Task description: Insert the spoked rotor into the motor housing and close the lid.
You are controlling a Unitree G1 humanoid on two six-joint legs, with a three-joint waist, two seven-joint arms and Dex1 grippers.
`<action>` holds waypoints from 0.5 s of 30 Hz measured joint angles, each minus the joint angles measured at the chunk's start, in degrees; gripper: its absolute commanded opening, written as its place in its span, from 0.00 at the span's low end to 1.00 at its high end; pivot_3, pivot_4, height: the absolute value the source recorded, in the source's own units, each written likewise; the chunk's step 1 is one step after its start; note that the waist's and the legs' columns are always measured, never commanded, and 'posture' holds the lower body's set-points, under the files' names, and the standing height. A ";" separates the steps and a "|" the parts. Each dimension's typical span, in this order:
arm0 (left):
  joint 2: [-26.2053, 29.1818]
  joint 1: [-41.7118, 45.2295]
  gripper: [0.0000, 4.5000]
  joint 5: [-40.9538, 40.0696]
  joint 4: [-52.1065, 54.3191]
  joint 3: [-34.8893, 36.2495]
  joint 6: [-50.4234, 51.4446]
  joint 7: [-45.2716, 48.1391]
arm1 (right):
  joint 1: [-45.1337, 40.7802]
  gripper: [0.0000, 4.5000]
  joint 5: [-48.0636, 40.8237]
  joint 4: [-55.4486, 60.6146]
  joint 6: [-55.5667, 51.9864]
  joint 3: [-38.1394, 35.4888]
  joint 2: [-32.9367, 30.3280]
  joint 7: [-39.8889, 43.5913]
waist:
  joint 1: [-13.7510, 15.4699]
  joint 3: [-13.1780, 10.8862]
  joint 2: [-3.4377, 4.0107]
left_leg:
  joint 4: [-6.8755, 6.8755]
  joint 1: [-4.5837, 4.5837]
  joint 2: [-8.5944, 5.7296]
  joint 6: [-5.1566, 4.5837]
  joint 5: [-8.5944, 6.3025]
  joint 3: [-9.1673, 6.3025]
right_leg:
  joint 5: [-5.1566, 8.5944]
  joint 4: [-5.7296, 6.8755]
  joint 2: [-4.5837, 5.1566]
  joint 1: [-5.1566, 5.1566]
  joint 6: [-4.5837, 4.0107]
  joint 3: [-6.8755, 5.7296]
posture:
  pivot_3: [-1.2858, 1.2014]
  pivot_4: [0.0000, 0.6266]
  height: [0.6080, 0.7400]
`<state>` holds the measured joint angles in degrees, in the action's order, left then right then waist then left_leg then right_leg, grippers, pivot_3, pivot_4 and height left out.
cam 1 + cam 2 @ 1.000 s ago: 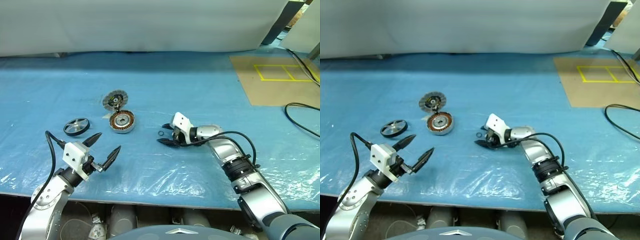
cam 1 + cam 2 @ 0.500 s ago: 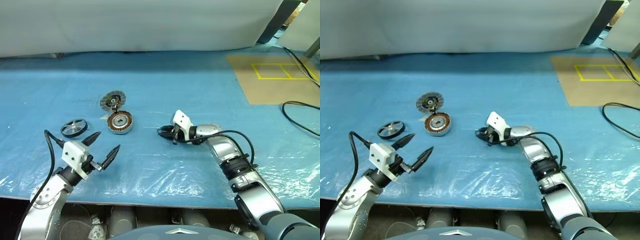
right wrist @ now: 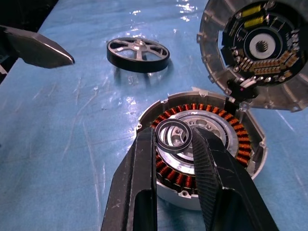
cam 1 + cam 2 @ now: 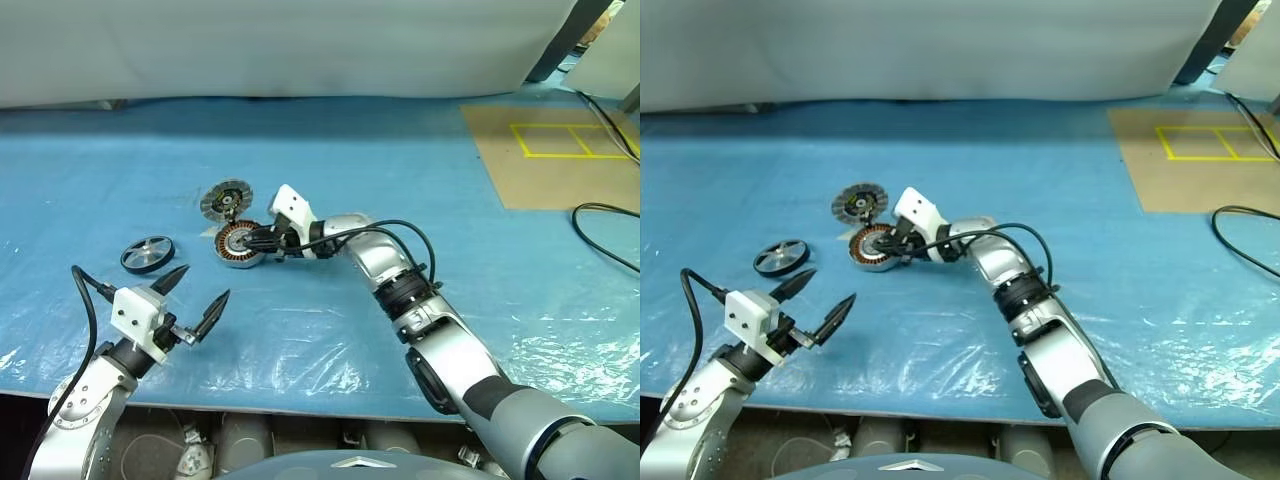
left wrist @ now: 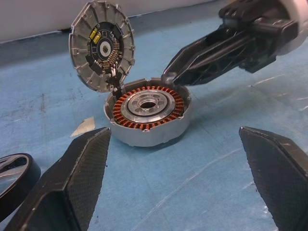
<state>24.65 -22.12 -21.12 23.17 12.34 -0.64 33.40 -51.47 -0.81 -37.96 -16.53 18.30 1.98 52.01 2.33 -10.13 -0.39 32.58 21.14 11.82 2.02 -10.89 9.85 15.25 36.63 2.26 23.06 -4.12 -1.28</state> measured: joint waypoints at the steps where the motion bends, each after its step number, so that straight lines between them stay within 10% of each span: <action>1: -0.03 -0.21 1.00 0.05 0.08 0.03 0.00 -0.22 | -1.04 0.14 0.51 -2.16 0.34 0.02 0.70 -0.66 | -0.01 0.00 0.01 | 0.01 -0.01 0.01 0.00 0.00 0.00 | 0.00 0.00 -0.01 0.00 0.00 0.00 | 0.52 0.24 1.00; 15: -0.38 -1.37 1.00 0.24 1.23 0.11 -0.01 -1.49 | -11.20 0.14 5.00 -24.35 12.49 -0.78 5.11 -8.36 | 0.00 -0.02 0.03 | 0.03 0.00 0.03 0.02 0.01 0.08 | 0.00 0.04 -0.01 0.01 -0.01 0.00 | 0.52 0.24 1.00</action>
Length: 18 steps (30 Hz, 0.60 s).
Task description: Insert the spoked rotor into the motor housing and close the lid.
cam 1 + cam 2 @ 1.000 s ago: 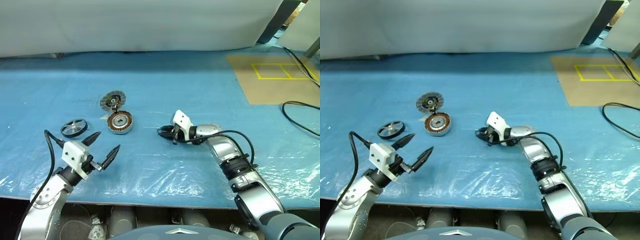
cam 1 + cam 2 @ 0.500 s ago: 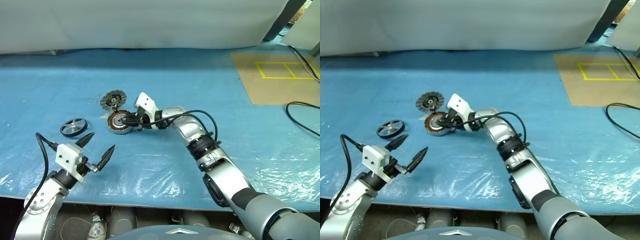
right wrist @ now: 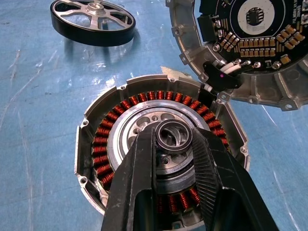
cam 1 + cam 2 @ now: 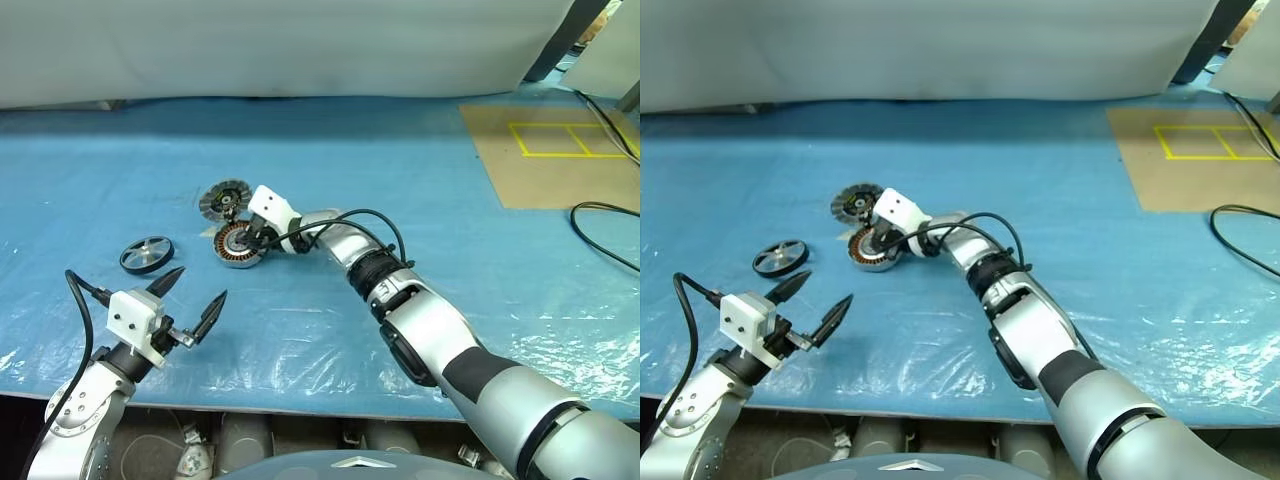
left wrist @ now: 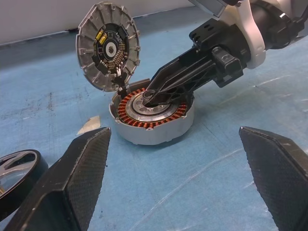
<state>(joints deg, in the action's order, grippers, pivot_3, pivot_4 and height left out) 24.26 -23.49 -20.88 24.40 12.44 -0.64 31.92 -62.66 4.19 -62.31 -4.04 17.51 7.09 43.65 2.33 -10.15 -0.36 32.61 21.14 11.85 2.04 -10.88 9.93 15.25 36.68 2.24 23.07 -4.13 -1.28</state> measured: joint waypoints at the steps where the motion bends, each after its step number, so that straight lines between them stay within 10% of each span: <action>1: 0.00 -0.03 1.00 0.00 0.00 0.00 0.00 0.00 | -0.13 0.14 0.16 -0.41 0.38 -0.11 0.05 0.02 | 0.01 0.00 0.00 | 0.01 0.00 0.00 0.00 0.00 0.01 | 0.00 0.01 0.00 0.00 0.00 0.00 | 0.52 0.24 1.00; 18: 0.02 0.30 1.00 -0.03 0.88 0.16 0.72 -0.47 | -0.97 0.14 1.04 -2.24 1.55 -2.25 0.38 1.58 | 0.05 0.00 0.00 | 0.05 0.01 0.02 -0.01 0.00 0.04 | 0.00 0.04 -0.01 0.01 -0.01 0.00 | 0.52 0.24 1.00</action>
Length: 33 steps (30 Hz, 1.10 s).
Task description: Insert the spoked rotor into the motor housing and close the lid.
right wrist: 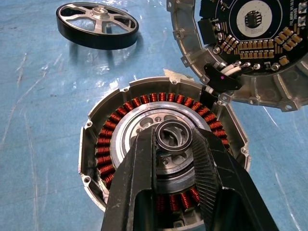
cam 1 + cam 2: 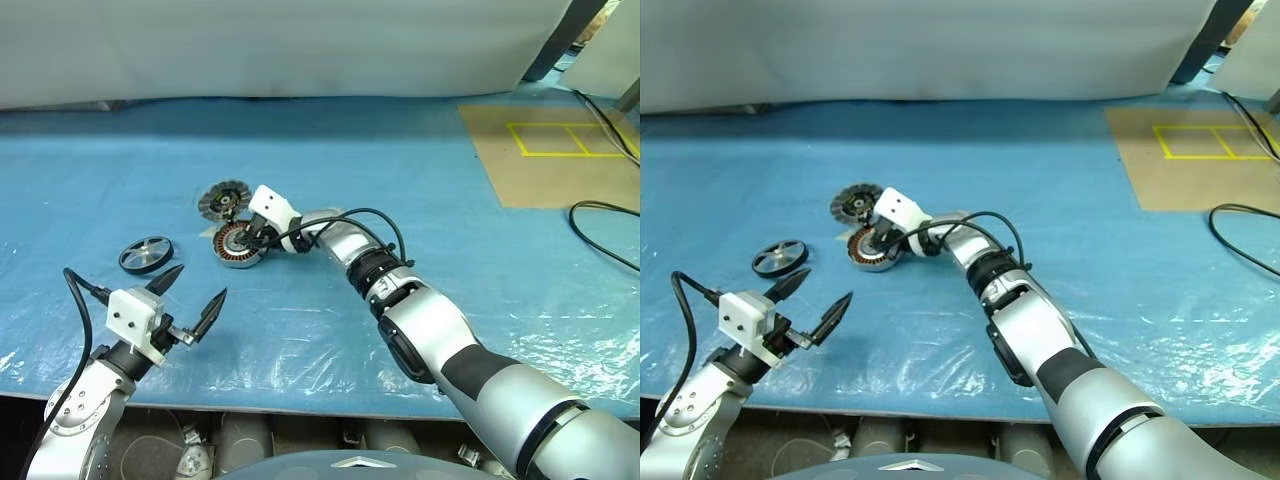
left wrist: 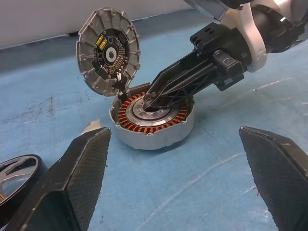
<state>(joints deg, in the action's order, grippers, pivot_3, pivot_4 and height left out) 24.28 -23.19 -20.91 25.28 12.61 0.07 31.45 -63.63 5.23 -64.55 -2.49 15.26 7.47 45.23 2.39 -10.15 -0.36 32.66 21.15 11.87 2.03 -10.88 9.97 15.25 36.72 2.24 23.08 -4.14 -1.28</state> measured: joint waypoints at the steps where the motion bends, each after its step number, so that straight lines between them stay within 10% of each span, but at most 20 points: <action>1: 0.00 -0.01 1.00 0.00 0.00 0.01 0.08 0.00 | -0.13 0.14 0.14 -0.19 0.00 -0.03 0.00 -0.03 | 0.00 0.00 0.00 | 0.00 0.00 0.00 0.00 0.00 0.00 | 0.00 0.00 0.00 0.00 0.00 0.00 | 0.52 0.24 1.00; 33: 0.00 -0.53 1.00 0.01 -0.04 0.65 0.20 0.54 | -0.27 0.14 1.64 -0.23 1.17 -0.55 0.65 1.66 | 0.01 0.00 0.00 | 0.01 0.01 0.01 -0.02 -0.01 0.00 | 0.00 0.00 0.00 0.01 0.00 0.00 | 0.52 0.24 1.00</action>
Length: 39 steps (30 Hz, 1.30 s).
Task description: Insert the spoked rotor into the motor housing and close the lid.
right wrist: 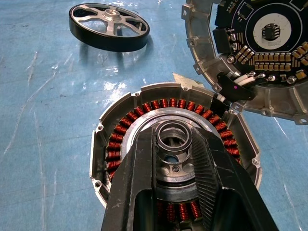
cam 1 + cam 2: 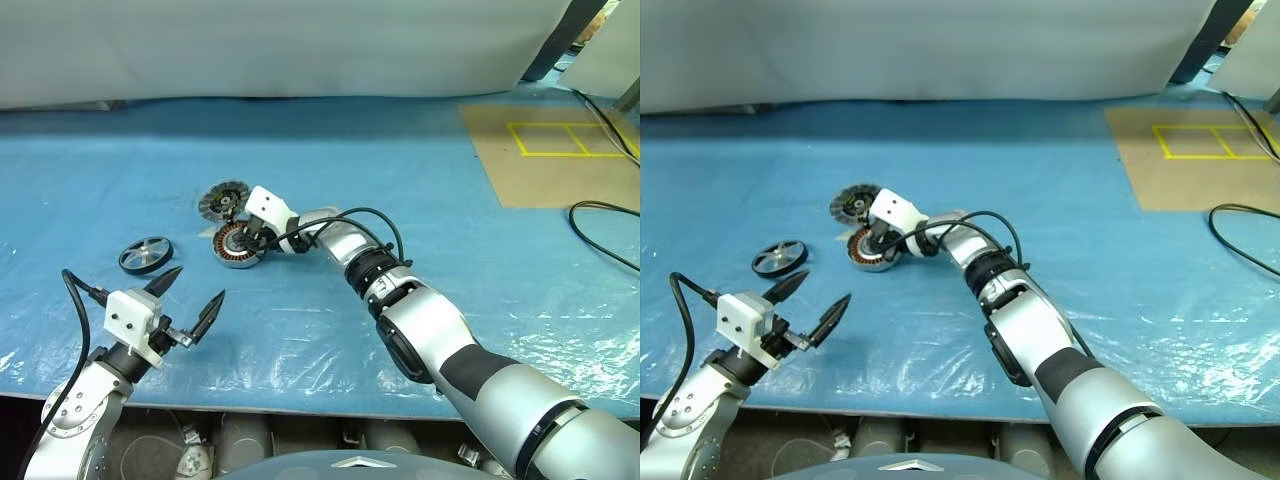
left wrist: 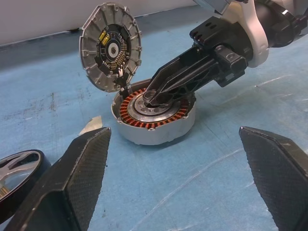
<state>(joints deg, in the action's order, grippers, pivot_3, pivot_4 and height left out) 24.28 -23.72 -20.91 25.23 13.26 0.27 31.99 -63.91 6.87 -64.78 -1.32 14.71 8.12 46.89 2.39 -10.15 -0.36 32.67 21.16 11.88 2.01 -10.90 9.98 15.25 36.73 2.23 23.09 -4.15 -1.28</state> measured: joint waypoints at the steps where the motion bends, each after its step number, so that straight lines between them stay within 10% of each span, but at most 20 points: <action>1: 0.00 -0.03 1.00 0.00 0.00 0.00 0.00 -0.01 | 0.00 0.14 0.00 -0.01 0.00 0.00 0.00 0.00 | 0.00 0.00 0.00 | 0.00 0.00 0.00 -0.01 0.00 0.00 | 0.00 0.00 0.00 0.00 0.00 0.00 | 0.52 0.24 1.00; 12: 0.02 -0.08 1.00 0.00 0.37 0.00 0.30 -0.39 | -0.13 0.81 -0.82 -1.19 0.36 -1.96 0.07 -0.68 | 0.03 0.00 0.00 | 0.02 0.00 0.00 -0.12 -0.07 0.01 | 0.00 0.01 0.00 0.00 0.00 0.00 | 0.52 0.24 1.00; 24: 0.17 0.39 1.00 0.80 0.09 -0.01 0.46 -0.01 | -0.41 0.00 -2.37 -1.19 0.27 -4.36 0.20 -1.04 | 0.01 0.00 0.00 | 0.02 0.00 0.01 -0.13 -0.07 0.01 | 0.00 0.01 -0.01 0.00 -0.01 -0.01 | 0.52 0.24 1.00; 39: -0.28 0.00 1.00 1.75 -3.73 -0.04 -2.29 1.33 | -0.41 0.00 0.00 -2.54 1.31 -1.46 0.41 -3.43 | 0.00 0.00 0.00 | 0.03 -0.02 0.01 -0.13 -0.08 0.00 | 0.00 0.02 0.00 0.00 -0.01 0.00 | 0.52 0.24 1.00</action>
<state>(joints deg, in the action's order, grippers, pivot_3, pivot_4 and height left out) 24.00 -23.72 -19.16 21.50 13.22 -2.01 33.31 -64.32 6.87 -67.32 -0.01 13.24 8.53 43.46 2.40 -10.15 -0.35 32.69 21.14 11.88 1.88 -10.97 9.98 15.25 36.74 2.23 23.08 -4.15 -1.29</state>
